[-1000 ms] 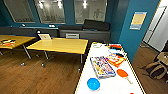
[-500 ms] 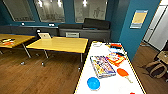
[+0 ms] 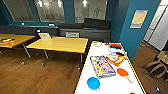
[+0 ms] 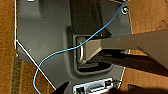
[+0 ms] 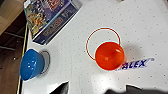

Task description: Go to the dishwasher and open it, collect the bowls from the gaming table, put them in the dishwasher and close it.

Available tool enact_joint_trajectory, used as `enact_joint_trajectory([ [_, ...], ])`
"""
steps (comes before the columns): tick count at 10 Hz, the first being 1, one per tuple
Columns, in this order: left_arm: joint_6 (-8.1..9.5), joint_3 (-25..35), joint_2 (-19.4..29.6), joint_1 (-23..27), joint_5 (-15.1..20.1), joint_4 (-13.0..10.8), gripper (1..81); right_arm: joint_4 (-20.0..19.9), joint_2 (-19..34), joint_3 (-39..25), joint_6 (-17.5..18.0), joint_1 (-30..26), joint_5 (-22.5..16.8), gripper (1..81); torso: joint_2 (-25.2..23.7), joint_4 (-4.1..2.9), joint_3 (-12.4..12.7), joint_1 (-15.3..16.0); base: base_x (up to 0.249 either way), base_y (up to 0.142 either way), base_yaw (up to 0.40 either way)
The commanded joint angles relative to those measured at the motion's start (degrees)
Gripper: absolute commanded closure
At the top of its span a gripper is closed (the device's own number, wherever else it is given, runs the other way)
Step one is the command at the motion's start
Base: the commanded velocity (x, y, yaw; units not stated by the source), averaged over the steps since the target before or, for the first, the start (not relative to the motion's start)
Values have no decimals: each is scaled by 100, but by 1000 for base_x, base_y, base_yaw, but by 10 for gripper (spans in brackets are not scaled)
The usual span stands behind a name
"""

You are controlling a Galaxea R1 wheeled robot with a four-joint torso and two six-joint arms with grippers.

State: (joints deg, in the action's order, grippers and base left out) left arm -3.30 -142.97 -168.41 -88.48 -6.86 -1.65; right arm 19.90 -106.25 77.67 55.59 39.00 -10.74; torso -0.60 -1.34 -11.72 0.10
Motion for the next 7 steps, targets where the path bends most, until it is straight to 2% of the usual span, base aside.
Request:
enact_joint_trajectory([
  [1,-65,41,18,89,361,15,10,-460,-259,889,110,-792,-719,10,0,0,0,0,0,0,0],
  [7,-56,32,27,89,370,33,10,-522,-373,1680,110,-818,-728,10,0,0,-2,2,0,0,0],
])
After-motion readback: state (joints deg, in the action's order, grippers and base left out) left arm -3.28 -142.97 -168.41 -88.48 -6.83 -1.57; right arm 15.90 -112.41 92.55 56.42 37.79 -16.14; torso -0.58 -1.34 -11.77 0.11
